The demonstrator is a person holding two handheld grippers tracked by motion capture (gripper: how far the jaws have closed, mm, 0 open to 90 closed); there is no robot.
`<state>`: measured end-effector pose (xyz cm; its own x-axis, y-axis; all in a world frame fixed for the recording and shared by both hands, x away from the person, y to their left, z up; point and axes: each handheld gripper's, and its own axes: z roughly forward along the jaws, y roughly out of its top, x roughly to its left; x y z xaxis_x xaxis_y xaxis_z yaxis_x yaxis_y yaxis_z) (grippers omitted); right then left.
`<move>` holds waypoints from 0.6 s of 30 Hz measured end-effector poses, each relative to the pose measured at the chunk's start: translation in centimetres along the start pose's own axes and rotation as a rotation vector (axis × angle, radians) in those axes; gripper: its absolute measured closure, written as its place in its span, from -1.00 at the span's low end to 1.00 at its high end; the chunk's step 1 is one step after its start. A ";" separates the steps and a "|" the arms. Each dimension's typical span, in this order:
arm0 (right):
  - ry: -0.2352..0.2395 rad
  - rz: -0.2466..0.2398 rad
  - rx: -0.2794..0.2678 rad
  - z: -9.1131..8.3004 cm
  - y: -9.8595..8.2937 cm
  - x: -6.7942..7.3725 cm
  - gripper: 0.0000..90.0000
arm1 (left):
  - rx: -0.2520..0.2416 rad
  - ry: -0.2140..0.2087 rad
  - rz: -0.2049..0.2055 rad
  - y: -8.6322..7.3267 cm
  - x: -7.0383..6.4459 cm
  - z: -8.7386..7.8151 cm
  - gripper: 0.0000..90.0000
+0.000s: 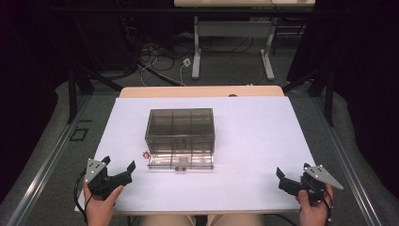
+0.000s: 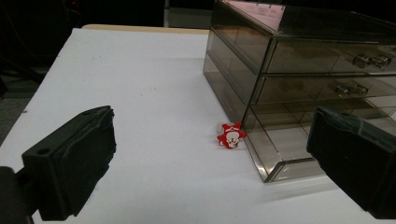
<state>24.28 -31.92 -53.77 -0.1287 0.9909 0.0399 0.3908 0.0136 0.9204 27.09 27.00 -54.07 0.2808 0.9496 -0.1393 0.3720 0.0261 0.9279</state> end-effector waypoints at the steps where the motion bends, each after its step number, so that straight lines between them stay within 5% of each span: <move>1: -0.010 0.002 0.003 0.0 0.0 0.0 -0.98 | 0.000 0.000 0.000 0.0 0.0 0.0 -0.97; 6: -0.008 0.023 -0.015 0.3 -0.2 -0.1 -0.98 | 0.013 0.002 -0.010 -0.1 0.2 0.2 -0.96; 9: 0.012 0.024 0.026 0.2 -0.2 -0.1 -0.96 | 0.020 -0.005 -0.017 -0.2 0.2 0.2 -0.96; 10: 0.000 0.025 -0.019 0.7 -0.3 0.1 -0.96 | 0.019 -0.007 -0.021 -0.2 0.2 0.2 -0.96; 11: 0.015 0.017 0.029 0.3 -0.2 0.0 -0.96 | 0.015 -0.005 -0.020 -0.1 0.2 0.1 -0.96; 18: 0.027 0.010 0.042 0.4 -0.2 0.1 -0.94 | 0.017 -0.011 -0.025 0.1 0.4 0.2 -0.91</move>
<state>24.59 -31.78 -54.12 -0.1492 0.9870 0.0602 0.4300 0.0100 0.9028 27.38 27.28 -54.04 0.2811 0.9451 -0.1666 0.3938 0.0447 0.9181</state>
